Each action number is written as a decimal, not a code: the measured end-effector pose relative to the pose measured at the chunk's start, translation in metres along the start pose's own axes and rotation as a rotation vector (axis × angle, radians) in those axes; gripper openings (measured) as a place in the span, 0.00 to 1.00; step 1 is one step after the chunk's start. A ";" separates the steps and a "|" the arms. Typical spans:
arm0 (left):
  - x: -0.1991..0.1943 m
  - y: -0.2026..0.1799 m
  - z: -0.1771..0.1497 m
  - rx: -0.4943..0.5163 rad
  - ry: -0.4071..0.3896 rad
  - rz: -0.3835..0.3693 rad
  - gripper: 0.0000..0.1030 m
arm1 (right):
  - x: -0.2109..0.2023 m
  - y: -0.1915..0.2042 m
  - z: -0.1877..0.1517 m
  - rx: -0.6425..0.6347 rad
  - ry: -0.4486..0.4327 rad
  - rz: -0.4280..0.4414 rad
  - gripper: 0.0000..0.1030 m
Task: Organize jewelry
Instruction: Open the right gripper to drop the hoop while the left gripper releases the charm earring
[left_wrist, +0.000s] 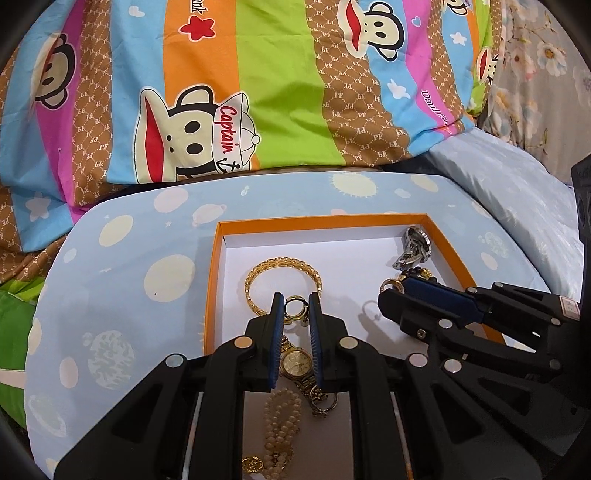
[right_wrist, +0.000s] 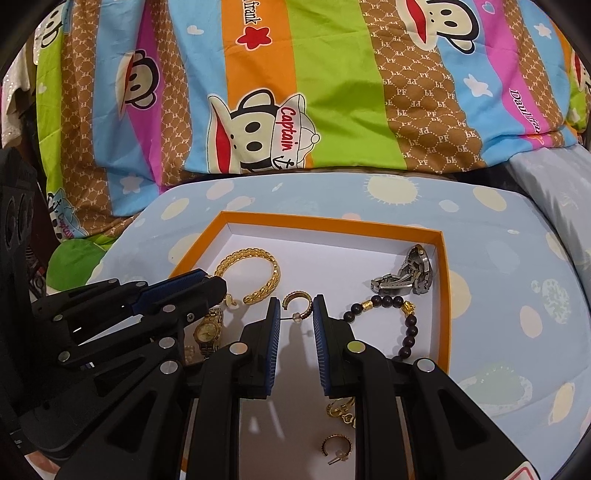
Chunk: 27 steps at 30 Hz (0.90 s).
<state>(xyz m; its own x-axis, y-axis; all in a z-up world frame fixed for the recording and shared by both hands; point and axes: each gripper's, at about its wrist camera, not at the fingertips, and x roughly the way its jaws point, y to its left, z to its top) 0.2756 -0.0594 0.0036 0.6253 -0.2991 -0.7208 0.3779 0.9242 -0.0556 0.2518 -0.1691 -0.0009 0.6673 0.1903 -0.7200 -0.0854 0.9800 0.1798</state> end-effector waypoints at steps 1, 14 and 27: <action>0.000 0.000 0.000 0.000 0.001 0.000 0.12 | 0.000 0.000 0.000 0.000 -0.001 -0.001 0.17; 0.005 0.000 -0.003 -0.002 0.007 0.008 0.12 | 0.004 -0.001 -0.003 0.002 0.012 -0.005 0.18; -0.003 0.014 0.002 -0.055 -0.021 0.013 0.20 | -0.009 -0.006 0.000 0.015 -0.026 -0.033 0.18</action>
<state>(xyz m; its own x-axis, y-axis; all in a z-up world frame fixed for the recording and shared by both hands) 0.2800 -0.0455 0.0063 0.6445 -0.2909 -0.7071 0.3315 0.9397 -0.0844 0.2466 -0.1765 0.0048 0.6887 0.1557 -0.7081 -0.0520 0.9848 0.1660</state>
